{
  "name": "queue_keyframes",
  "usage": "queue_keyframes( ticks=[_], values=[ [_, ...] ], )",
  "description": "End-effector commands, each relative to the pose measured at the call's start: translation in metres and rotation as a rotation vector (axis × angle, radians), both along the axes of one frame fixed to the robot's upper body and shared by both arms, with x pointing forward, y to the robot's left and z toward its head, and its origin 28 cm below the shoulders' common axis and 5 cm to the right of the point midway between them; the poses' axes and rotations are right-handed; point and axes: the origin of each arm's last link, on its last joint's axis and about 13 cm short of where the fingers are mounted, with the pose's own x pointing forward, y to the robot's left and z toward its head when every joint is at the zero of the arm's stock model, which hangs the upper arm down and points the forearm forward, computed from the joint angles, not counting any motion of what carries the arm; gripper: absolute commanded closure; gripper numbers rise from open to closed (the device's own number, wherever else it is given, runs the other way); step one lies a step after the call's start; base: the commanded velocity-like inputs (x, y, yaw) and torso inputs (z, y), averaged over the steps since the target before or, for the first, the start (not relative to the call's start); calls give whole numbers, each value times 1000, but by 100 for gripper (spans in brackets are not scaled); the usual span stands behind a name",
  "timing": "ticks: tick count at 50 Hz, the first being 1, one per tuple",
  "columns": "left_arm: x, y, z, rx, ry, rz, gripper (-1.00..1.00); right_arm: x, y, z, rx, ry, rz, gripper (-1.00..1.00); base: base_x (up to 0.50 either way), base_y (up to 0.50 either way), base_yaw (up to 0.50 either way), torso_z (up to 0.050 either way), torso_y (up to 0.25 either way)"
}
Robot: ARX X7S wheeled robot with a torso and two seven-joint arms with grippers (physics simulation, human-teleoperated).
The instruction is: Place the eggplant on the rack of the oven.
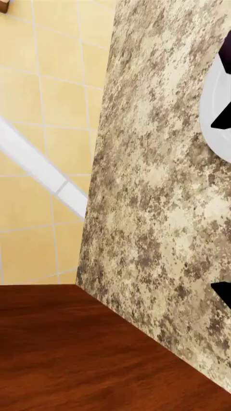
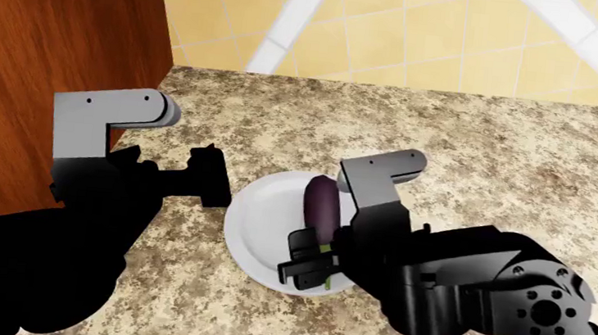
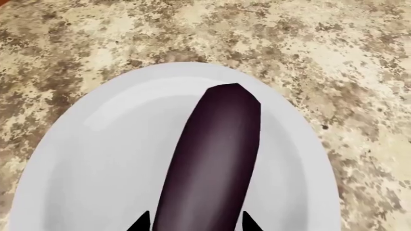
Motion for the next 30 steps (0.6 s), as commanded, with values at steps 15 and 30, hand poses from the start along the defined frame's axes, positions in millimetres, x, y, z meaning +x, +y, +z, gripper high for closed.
queue_keyframes(
  ticks=[15,30],
  values=[
    [-1,0,2,3,-9,1,-100,-9,-10,22,-33,-131,-52,100,0,0,0,0,1],
    [-11,-1,8,2,-68,-10,-100,-40,-27,35,54,-293,-104,100,0,0,0,0,0]
  ],
)
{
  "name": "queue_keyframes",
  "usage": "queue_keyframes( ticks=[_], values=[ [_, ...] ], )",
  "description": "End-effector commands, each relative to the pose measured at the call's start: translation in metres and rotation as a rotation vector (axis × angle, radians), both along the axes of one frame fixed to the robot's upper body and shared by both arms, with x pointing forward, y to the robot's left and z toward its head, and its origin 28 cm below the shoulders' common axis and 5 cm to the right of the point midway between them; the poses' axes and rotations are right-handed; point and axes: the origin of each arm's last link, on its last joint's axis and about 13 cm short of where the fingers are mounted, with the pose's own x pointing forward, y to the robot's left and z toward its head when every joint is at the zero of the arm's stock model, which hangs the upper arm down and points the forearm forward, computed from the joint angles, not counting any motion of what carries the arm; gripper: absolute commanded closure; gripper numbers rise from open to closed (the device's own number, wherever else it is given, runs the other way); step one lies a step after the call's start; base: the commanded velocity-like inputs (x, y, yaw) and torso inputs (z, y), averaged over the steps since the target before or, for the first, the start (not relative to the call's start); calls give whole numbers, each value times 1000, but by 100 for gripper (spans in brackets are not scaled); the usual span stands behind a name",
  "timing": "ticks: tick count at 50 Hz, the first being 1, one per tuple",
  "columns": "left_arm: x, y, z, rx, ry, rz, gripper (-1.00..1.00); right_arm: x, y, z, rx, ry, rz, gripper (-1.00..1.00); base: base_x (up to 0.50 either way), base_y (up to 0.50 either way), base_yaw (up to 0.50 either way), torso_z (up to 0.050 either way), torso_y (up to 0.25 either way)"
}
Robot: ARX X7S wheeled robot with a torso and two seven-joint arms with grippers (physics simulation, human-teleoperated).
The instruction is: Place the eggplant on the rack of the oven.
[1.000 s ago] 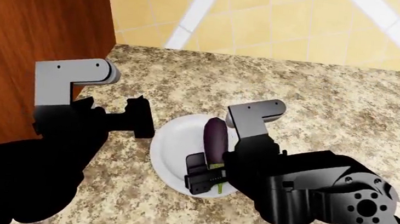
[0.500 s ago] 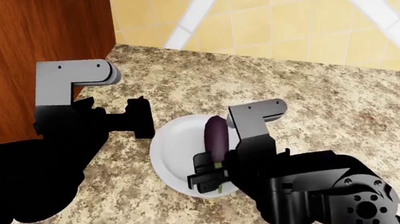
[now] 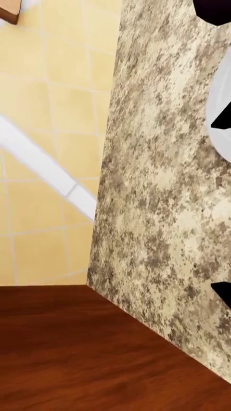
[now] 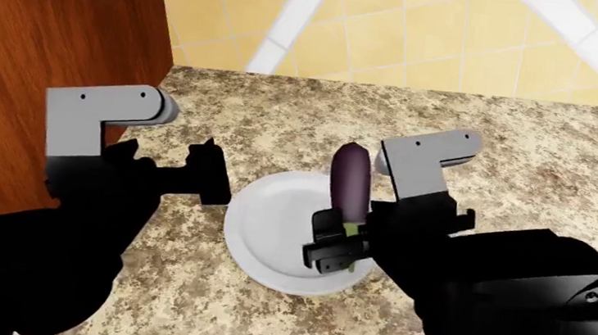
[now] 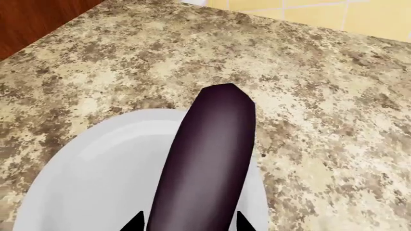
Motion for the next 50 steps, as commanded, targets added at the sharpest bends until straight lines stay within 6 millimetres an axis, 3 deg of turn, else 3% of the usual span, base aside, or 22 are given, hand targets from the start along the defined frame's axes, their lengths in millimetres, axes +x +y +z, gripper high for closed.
queue_keyframes(
  ticks=[1,9,27,50],
  values=[
    [-8,-1,3,-9,-34,-7,-100,-23,-12,10,48,-148,-29,100,0,0,0,0,0],
    [-14,-2,6,-6,-62,-23,-100,-40,-18,14,87,-234,-47,100,0,0,0,0,0],
    [-26,-7,7,-8,-76,-41,-100,-42,-22,13,91,-319,-64,100,-10,0,0,0,1],
    [-26,-9,8,3,-77,-40,-100,-39,-26,10,84,-334,-79,100,-442,0,0,0,0]
  ],
)
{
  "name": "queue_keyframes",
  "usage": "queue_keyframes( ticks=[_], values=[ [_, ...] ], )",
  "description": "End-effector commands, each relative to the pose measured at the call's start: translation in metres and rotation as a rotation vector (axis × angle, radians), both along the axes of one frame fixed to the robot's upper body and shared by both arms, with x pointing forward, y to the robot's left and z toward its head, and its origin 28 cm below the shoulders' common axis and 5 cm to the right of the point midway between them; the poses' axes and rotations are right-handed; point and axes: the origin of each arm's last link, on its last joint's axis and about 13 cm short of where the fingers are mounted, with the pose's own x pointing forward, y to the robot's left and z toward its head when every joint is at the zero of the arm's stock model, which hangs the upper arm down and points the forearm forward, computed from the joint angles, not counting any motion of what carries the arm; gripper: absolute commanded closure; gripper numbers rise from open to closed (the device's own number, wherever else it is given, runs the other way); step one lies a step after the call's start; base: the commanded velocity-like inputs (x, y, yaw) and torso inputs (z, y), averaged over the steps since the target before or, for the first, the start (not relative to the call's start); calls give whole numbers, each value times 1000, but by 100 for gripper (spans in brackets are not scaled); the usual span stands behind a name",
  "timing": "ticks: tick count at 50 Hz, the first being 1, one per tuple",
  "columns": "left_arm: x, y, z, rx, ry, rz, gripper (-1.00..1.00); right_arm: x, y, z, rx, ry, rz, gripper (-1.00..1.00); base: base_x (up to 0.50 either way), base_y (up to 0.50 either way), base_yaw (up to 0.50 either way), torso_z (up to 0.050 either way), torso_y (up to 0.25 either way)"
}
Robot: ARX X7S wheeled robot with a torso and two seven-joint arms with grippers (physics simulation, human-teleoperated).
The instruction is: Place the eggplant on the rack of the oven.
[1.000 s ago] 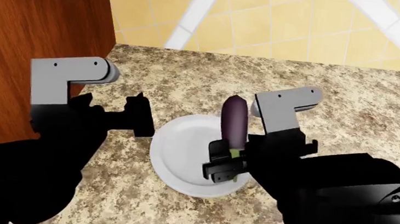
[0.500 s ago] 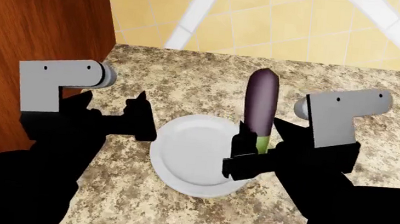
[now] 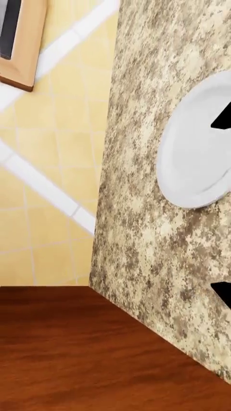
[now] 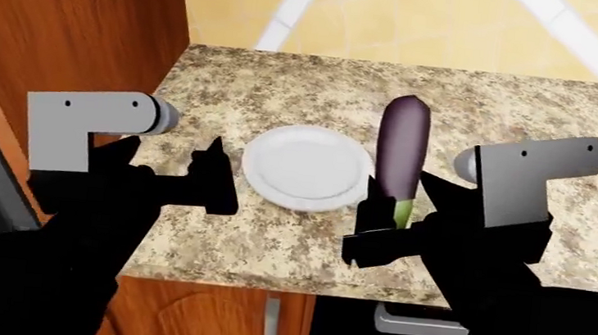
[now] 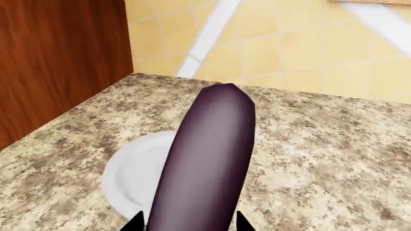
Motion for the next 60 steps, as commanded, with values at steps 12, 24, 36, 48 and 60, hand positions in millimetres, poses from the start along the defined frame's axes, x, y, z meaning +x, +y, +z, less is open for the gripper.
queue_keyframes(
  ticks=[12,24,36,48,60],
  values=[
    [0,0,-2,-1,0,1,-100,2,-2,1,-18,-23,-10,100,-468,0,0,0,0],
    [3,1,-2,-6,-2,1,-100,3,0,1,-29,-18,-8,100,-473,0,0,0,0],
    [4,1,-1,-7,-4,2,-100,5,-1,0,-35,-24,-1,100,-474,0,0,0,0],
    [4,2,-2,-6,-6,4,-100,5,-1,3,-40,-36,3,100,-473,0,0,0,0],
    [7,6,0,2,-29,20,-100,2,-2,7,-31,-80,-1,100,-195,0,0,0,0]
  ],
)
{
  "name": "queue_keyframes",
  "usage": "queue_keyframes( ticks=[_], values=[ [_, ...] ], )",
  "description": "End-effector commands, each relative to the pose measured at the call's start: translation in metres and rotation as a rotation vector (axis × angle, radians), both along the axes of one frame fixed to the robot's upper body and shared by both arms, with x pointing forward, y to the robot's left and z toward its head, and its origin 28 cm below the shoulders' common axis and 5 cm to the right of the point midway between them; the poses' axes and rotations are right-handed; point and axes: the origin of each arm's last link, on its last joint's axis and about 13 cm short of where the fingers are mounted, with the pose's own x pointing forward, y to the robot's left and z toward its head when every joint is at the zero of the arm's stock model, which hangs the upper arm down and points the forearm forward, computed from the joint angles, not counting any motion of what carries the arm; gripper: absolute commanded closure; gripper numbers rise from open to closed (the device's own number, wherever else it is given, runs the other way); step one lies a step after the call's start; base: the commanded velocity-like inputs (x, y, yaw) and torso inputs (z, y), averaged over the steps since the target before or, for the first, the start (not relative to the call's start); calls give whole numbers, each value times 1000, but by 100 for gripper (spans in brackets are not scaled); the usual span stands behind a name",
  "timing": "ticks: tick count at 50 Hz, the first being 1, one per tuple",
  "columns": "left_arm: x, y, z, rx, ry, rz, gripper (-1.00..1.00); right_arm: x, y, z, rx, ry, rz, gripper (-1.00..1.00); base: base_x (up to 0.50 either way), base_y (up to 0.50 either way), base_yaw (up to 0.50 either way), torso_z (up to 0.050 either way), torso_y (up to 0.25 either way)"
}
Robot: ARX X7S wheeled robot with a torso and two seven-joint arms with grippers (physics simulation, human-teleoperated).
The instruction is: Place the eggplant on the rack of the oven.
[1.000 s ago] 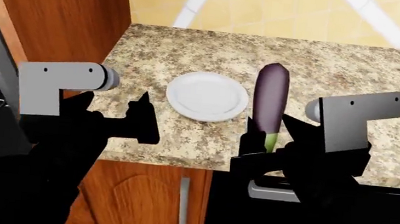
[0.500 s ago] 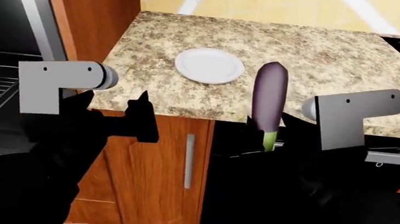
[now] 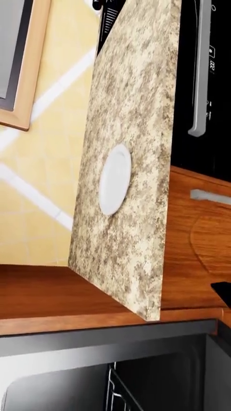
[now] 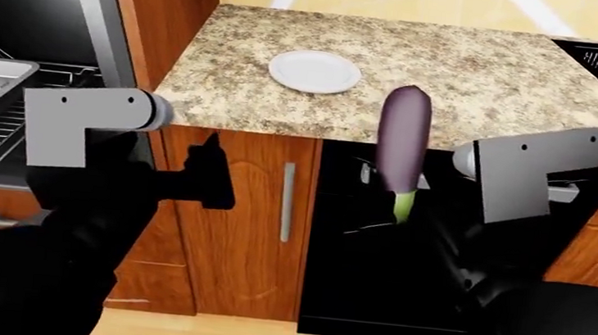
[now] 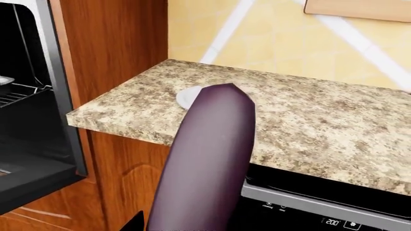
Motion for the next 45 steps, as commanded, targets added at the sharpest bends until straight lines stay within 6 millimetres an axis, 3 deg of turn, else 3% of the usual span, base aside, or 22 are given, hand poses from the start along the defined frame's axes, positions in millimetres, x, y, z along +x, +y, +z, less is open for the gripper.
queue_keyframes(
  ticks=[1,11,22,45],
  values=[
    [2,3,1,6,-20,11,-100,-1,-2,5,-2,-46,-6,100,0,0,0,0,0],
    [-1,5,5,-3,-20,-6,-100,-4,0,6,-40,-44,17,100,0,96,0,0,0],
    [-1,15,13,-20,-11,9,-100,-5,2,11,-59,-48,34,100,0,498,0,0,0],
    [2,14,11,-15,-8,12,-100,-4,4,17,-89,-48,52,100,0,500,0,0,0]
  ],
)
